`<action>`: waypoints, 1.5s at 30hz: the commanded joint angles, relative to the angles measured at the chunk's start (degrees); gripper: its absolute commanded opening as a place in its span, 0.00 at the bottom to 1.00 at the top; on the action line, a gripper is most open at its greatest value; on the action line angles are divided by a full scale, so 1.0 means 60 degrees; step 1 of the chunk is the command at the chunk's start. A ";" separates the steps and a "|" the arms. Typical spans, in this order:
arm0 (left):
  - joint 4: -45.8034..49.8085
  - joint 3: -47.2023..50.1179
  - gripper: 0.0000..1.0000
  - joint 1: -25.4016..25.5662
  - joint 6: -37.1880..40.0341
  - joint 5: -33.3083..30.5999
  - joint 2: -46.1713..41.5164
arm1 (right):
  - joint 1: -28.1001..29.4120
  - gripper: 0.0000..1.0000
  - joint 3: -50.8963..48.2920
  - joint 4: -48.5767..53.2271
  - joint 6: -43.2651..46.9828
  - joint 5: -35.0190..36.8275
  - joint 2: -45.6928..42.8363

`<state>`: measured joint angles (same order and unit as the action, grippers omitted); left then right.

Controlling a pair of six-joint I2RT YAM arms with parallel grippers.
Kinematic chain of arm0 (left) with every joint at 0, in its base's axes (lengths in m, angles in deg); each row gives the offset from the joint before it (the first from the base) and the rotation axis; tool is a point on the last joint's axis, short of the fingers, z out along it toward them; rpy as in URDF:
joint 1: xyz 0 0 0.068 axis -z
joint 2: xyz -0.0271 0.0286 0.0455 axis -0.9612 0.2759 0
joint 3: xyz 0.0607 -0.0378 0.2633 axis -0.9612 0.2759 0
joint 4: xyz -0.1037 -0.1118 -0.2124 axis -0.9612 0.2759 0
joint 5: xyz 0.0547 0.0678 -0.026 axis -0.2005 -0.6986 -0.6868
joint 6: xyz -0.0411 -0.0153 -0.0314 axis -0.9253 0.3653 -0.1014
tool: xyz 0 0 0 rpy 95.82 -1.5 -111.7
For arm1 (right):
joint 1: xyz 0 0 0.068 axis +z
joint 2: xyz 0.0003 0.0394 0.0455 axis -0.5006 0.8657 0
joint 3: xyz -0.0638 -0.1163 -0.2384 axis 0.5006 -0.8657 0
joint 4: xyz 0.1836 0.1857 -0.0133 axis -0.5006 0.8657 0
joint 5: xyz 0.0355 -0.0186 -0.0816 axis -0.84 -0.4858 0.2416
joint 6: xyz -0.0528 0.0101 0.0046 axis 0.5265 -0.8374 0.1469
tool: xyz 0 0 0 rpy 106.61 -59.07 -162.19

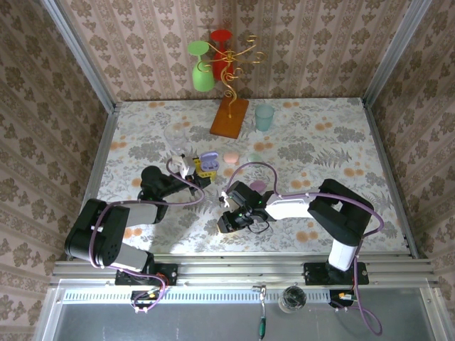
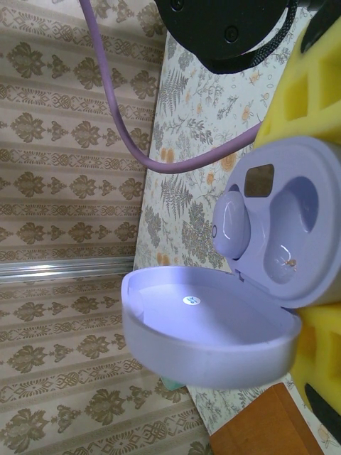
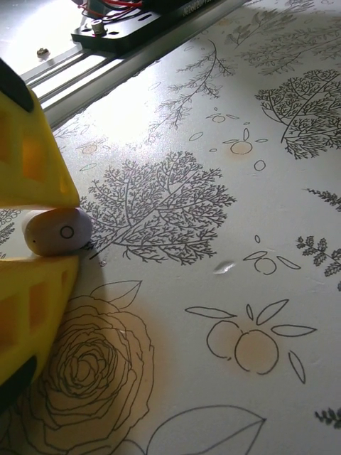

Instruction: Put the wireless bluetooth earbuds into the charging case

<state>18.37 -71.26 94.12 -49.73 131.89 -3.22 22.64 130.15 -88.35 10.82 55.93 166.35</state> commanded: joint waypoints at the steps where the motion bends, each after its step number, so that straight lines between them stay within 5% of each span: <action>1: -0.0329 0.0064 0.35 -0.0073 -0.0024 0.0221 -0.0149 | 0.0067 0.22 0.0180 0.0321 0.0200 0.0321 0.0096; 18: -0.0343 0.0083 0.35 0.0840 0.1232 -0.1629 0.0296 | -0.1100 0.22 -0.0595 0.1098 0.0106 0.3750 -0.3253; 29: -0.0344 -0.0093 0.35 0.1709 0.1976 -0.2107 0.0908 | -0.1584 0.22 0.0541 0.1933 0.0870 0.3761 -0.5009; 45: -0.0343 -0.0340 0.35 0.2648 0.2134 -0.2107 0.1416 | -0.1550 0.22 0.1692 0.1627 0.0963 0.2868 -0.4065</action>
<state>18.13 -71.99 109.69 -37.97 119.37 4.93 13.33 138.61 -77.99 16.07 74.77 141.04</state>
